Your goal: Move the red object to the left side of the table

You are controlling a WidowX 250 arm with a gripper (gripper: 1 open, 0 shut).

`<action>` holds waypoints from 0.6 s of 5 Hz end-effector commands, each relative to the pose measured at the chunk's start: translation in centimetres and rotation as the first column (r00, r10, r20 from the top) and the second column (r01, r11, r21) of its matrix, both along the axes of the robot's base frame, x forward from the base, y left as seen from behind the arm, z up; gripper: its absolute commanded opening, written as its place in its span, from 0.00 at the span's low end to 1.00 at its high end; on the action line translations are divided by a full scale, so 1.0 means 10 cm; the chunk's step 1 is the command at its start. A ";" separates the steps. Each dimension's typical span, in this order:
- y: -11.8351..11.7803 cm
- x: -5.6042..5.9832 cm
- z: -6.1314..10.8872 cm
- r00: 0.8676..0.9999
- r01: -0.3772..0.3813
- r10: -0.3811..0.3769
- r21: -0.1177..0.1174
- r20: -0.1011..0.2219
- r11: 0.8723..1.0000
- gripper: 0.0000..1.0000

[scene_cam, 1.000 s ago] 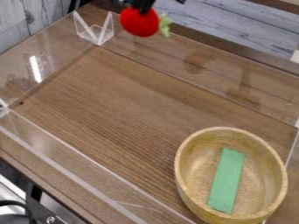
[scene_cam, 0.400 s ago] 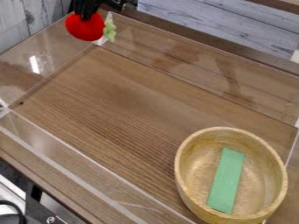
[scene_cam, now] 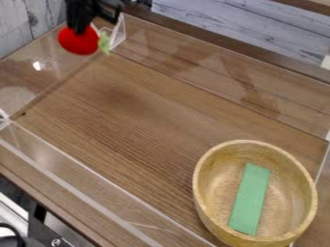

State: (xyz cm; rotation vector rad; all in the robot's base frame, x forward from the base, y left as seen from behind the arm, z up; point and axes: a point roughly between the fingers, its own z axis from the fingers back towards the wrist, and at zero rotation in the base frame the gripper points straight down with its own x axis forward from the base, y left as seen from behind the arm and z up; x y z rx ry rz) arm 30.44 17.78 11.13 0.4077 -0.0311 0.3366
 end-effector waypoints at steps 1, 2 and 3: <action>0.03 0.19 0.06 0.996 -0.070 0.068 0.031 0.062 0.997 0.00; 0.04 0.22 -0.10 0.996 -0.071 0.069 0.025 0.059 0.997 0.00; 0.01 0.25 -0.24 0.993 -0.099 0.098 0.013 0.061 0.995 0.00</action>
